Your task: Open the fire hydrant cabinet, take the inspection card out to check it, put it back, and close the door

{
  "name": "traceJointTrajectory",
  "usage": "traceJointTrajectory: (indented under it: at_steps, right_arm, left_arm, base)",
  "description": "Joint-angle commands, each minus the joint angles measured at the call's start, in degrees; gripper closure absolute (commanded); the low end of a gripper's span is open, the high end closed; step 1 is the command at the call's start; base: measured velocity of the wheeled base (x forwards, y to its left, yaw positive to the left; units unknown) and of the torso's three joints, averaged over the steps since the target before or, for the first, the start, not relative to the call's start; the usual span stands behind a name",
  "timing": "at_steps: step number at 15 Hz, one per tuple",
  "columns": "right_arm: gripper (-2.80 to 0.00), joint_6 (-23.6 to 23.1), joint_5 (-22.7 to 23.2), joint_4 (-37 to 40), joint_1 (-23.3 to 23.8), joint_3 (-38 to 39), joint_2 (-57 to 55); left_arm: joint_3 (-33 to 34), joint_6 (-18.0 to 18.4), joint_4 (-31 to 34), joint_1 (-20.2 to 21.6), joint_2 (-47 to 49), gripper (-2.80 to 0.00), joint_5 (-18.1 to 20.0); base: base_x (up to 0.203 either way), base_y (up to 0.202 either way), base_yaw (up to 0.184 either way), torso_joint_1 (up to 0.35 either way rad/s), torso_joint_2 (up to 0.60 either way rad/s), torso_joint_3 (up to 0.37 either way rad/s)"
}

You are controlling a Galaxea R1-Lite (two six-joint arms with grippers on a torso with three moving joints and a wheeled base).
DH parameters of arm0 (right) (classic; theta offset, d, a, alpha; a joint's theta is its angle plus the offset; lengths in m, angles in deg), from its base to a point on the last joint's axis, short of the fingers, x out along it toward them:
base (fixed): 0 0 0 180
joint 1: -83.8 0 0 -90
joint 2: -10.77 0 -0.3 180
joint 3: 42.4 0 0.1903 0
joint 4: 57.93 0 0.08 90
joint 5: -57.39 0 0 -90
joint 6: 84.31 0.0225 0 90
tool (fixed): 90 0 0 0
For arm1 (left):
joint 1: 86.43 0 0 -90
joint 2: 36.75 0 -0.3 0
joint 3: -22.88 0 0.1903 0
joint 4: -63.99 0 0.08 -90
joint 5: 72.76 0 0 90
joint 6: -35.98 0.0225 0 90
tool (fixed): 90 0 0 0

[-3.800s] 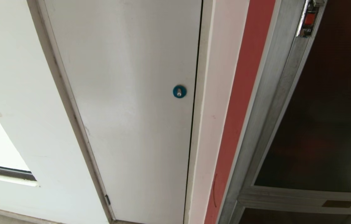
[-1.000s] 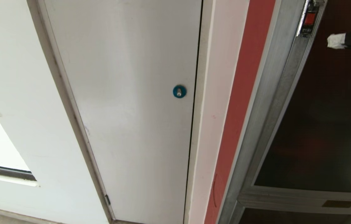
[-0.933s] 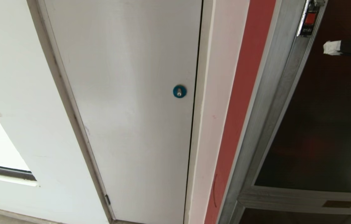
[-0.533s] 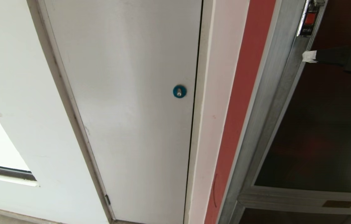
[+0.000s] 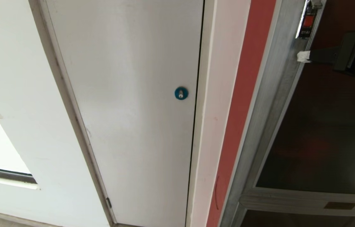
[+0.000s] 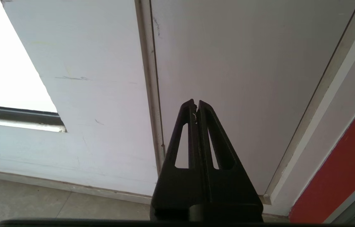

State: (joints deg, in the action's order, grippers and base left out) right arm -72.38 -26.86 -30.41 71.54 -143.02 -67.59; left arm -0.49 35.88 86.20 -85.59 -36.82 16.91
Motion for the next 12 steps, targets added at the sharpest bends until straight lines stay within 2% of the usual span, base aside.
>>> traceJointTrajectory:
  at_steps: [1,12]
  right_arm:
    - [0.00,0.0,-0.4,-0.3,0.4,-0.2,-1.2]
    - [0.00,0.0,-0.3,-0.1,-0.2,2.4,3.2]
  left_arm:
    - [0.4,0.0,-0.1,0.0,0.0,0.00,0.0]
    - [0.4,0.0,-0.1,0.0,0.0,0.00,0.0]
  base:
    - [0.000,0.000,0.000,0.000,0.00,0.000]
    - [0.000,0.000,0.000,0.000,0.00,0.000]
